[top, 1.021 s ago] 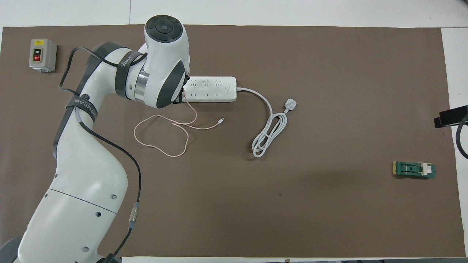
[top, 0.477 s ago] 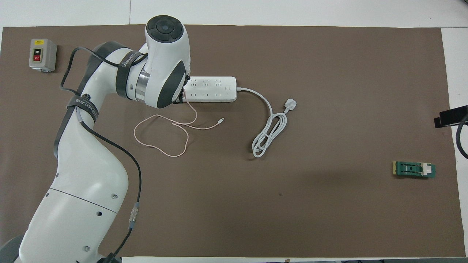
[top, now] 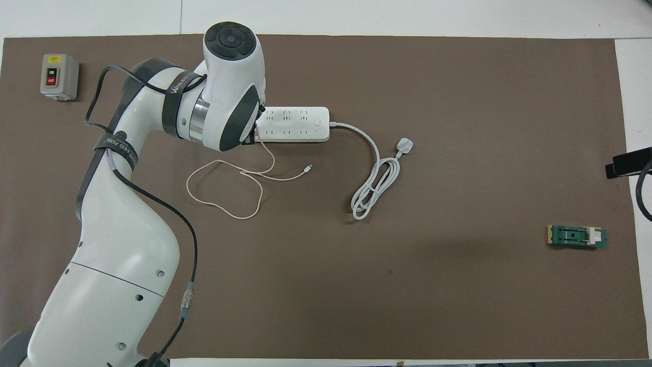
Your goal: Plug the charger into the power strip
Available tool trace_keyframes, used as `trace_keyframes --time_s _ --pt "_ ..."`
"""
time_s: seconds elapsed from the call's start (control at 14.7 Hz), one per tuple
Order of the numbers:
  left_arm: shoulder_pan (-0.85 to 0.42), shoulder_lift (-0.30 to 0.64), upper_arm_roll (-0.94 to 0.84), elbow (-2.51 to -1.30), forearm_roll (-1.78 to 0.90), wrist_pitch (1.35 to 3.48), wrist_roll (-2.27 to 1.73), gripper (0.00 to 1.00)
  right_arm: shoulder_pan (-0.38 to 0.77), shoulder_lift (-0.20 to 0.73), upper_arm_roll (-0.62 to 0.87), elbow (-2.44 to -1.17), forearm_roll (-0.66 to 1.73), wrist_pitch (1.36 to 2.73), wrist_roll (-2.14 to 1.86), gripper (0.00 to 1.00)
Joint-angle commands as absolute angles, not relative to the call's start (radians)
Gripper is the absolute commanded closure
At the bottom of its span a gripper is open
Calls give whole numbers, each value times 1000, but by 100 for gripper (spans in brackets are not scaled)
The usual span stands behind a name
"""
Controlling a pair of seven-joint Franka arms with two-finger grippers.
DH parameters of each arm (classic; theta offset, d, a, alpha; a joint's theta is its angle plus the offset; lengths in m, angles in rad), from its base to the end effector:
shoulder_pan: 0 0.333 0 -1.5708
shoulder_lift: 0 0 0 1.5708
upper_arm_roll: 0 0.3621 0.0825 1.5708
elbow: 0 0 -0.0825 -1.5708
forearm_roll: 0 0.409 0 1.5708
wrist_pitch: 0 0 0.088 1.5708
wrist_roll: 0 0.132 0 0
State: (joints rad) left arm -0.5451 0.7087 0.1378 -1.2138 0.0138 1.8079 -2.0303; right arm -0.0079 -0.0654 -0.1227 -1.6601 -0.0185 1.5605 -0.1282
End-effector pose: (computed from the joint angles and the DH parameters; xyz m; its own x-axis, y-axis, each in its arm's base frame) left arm 0.7082 -0.3339 0.3533 -0.0163 0.9900 0.1403 0.9983 0.0239 -0.0528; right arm 0.5478 -0.0767 0.6372 0.9994 -0.0020 -0.0357 -0.0018 -1.0000 0.0060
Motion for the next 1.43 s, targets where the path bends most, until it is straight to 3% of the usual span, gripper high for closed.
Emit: trace_keyframes --time_s 0.0,1.36 --pt "-563 729 155 -1204 26 1812 -2048 100 -25 -83 -115 -1675 -3 1551 -140 0" --pt "-575 729 155 -1206 29 1824 -2048 100 -25 -83 -115 -1675 -3 1551 -140 0"
